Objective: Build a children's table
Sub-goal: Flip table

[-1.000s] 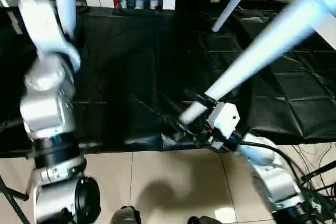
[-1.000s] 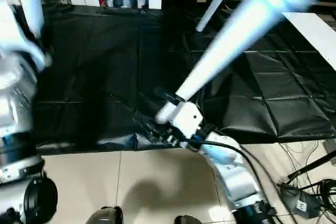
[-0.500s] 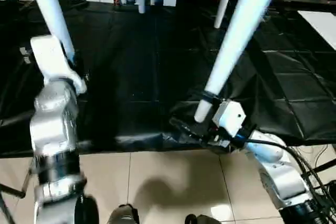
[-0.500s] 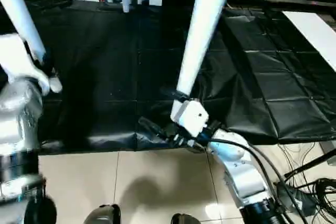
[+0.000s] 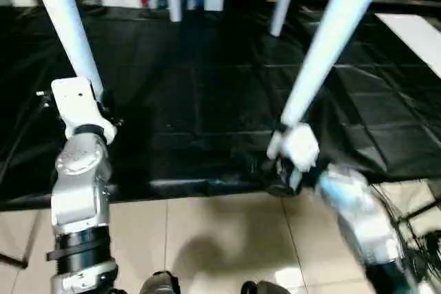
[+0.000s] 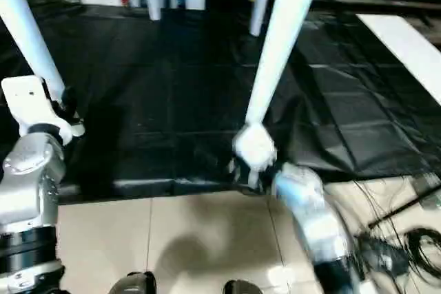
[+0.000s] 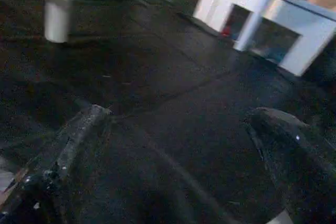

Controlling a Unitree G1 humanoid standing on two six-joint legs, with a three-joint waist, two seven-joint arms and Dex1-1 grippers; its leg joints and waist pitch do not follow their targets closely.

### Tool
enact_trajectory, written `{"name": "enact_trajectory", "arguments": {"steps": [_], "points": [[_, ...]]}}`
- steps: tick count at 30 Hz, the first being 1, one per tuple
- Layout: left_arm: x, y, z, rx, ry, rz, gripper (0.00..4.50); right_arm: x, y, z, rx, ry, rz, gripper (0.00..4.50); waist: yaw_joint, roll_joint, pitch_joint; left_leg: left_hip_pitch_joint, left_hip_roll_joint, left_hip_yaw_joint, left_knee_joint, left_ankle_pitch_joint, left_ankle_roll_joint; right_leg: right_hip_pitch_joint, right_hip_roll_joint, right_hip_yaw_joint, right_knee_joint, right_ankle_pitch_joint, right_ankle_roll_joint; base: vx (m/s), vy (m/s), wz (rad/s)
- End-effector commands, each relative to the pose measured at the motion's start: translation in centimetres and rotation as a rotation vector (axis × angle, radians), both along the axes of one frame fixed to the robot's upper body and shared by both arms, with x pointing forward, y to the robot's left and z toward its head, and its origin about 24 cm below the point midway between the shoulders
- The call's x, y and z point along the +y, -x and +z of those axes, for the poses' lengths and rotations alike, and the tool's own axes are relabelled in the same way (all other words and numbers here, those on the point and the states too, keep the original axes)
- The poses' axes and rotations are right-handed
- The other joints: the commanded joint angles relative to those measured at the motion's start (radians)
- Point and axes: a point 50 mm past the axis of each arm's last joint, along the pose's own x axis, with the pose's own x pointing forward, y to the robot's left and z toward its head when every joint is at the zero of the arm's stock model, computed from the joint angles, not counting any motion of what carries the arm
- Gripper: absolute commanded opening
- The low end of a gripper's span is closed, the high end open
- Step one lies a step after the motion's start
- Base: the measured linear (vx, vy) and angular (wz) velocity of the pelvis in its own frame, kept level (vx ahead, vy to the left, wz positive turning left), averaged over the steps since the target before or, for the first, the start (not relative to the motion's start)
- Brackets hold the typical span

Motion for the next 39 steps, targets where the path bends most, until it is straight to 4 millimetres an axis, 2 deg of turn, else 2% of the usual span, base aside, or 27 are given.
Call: {"name": "enact_trajectory", "arguments": {"steps": [1, 2, 3, 5, 7, 9, 10, 12, 15, 18, 21, 22, 26, 29, 32, 37, 39], "points": [[0.2, 0.0, 0.4, -0.023, 0.001, -0.007, 1.57, -1.7, -1.0, 0.9, -0.011, -0.023, -0.052, 4.5, -0.001, 0.008, -0.061, 0.036, 0.023, -0.024, -0.081, -0.359, 0.002, 0.026, -0.045, 0.032, -0.087, -0.29, -0.137, 0.0, 0.0, 0.0], [0.2, 0.0, 0.4, -0.023, 0.001, -0.007, 1.57, -1.7, -1.0, 0.9, -0.011, -0.023, -0.052, 4.5, -0.004, 0.007, -0.061, 0.034, 0.022, -0.024, -0.081, -0.348, 0.007, 0.028, -0.044, 0.031, -0.086, -0.274, -0.143, 0.0, 0.0, 0.0], [0.2, 0.1, 0.6, -0.035, 0.006, -0.006, 2.13, -2.0, -1.7, 1.0, -0.013, -0.022, -0.051, 4.5, -0.003, 0.01, -0.063, 0.036, 0.023, -0.023, -0.08, -0.341, 0.008, 0.027, -0.045, 0.032, -0.086, -0.261, -0.147, 0.0, 0.0, 0.0], [0.2, 0.2, 0.7, -0.037, 0.011, -0.012, 2.27, -2.2, -2.1, 1.0, -0.013, -0.011, -0.048, 4.5, -0.007, 0.009, -0.065, 0.033, 0.022, -0.021, -0.077, -0.318, 0.02, 0.03, -0.045, 0.03, -0.081, -0.222, -0.175, 0.0, 0.0, 0.0], [0.2, 0.2, 0.7, -0.037, 0.011, -0.015, 2.33, -2.2, -2.4, 1.0, -0.01, -0.007, -0.045, 4.5, -0.007, 0.01, -0.064, 0.036, 0.024, -0.02, -0.077, -0.305, 0.027, 0.03, -0.043, 0.031, -0.08, -0.204, -0.186, 0.0, 0.0, 0.0], [0.2, 0.4, 0.7, -0.046, 0.004, -0.022, 2.56, -2.2, -3.1, 0.6, 0.003, -0.011, -0.047, 4.5, -0.01, 0.013, -0.069, 0.033, 0.024, -0.02, -0.075, -0.285, 0.036, 0.033, -0.044, 0.029, -0.074, -0.162, -0.209, 0.0, 0.0, 0.0], [0.1, 0.5, 0.6, -0.043, 0.002, -0.027, 2.56, -2.2, -3.3, 0.5, 0.006, -0.011, -0.048, 4.5, -0.012, 0.011, -0.069, 0.032, 0.024, -0.02, -0.075, -0.28, 0.039, 0.034, -0.044, 0.028, -0.074, -0.156, -0.215, 0.0, 0.0, 0.0], [-0.2, 0.6, 0.7, -0.042, 0.0, -0.045, 2.68, -2.1, -3.5, 0.2, 0.011, -0.011, -0.046, 4.5, -0.009, 0.015, -0.069, 0.035, 0.026, -0.018, -0.073, -0.273, 0.048, 0.034, -0.045, 0.03, -0.072, -0.14, -0.23, 0.0, 0.0, 0.0], [-0.7, 0.9, 0.7, -0.051, -0.002, -0.079, 2.98, -2.1, -3.6, -0.1, 0.019, -0.01, -0.043, 4.5, -0.008, 0.014, -0.069, 0.036, 0.027, -0.017, -0.074, -0.272, 0.053, 0.035, -0.044, 0.03, -0.072, -0.133, -0.239, 0.0, 0.0, 0.0], [-1.4, 1.1, 0.7, -0.074, 0.014, -0.145, 3.11, -2.3, -3.7, -0.3, 0.02, -0.005, -0.046, 4.5, -0.006, 0.014, -0.067, 0.038, 0.028, -0.015, -0.075, -0.296, 0.044, 0.033, -0.045, 0.03, -0.075, -0.166, -0.24, 0.0, 0.0, 0.0], [-2.4, 1.8, 0.4, -0.108, 0.065, -0.347, 3.39, -2.7, -3.8, -0.1, 0.011, -0.016, -0.048, 4.5, -0.001, 0.015, -0.065, 0.04, 0.028, -0.016, -0.078, -0.329, 0.03, 0.029, -0.048, 0.031, -0.08, -0.219, -0.231, 0.0, 0.0, 0.0], [-2.3, 1.9, 0.4, -0.111, 0.067, -0.366, 3.47, -2.7, -3.9, -0.1, 0.009, -0.017, -0.048, 4.5, 0.0, 0.019, -0.065, 0.043, 0.03, -0.016, -0.081, -0.351, 0.016, 0.025, -0.044, 0.032, -0.08, -0.227, -0.224, 0.0, 0.0, 0.0], [-1.4, 2.2, 0.3, -0.139, 0.074, -0.418, 3.83, -2.8, -4.0, -0.4, 0.004, -0.012, -0.042, 4.5, 0.0, 0.018, -0.065, 0.045, 0.028, -0.016, -0.082, -0.369, 0.008, 0.025, -0.044, 0.032, -0.082, -0.234, -0.219, 0.0, 0.0, 0.0], [-0.4, 2.4, 0.3, -0.135, 0.063, -0.472, 3.93, -2.7, -4.1, -0.4, 0.002, -0.012, -0.033, 4.5, 0.0, 0.02, -0.068, 0.044, 0.027, -0.016, -0.083, -0.354, 0.009, 0.026, -0.043, 0.032, -0.077, -0.215, -0.22, 0.0, 0.0, 0.0], [0.3, 2.8, 0.3, -0.13, 0.045, -0.542, 4.27, -2.8, -4.2, -0.4, 0.001, -0.011, -0.034, 4.5, -0.001, 0.024, -0.068, 0.044, 0.027, -0.016, -0.083, -0.348, 0.007, 0.027, -0.044, 0.033, -0.073, -0.202, -0.232, 0.0, 0.0, 0.0], [2.2, 4.3, 0.4, -0.102, -0.025, -0.65, 4.44, -2.7, -4.1, -0.2, -0.011, -0.016, -0.015, 4.5, -0.003, 0.026, -0.065, 0.045, 0.027, -0.014, -0.085, -0.34, 0.009, 0.027, -0.043, 0.035, -0.07, -0.188, -0.24, 0.0, 0.0, 0.0], [3.2, 4.7, 0.4, -0.089, -0.053, -0.643, 4.44, -2.5, -3.9, -0.2, -0.017, -0.023, 0.001, 4.5, -0.004, 0.027, -0.063, 0.046, 0.029, -0.013, -0.087, -0.344, 0.009, 0.027, -0.042, 0.035, -0.07, -0.185, -0.246, 0.0, 0.0, 0.0]]}}
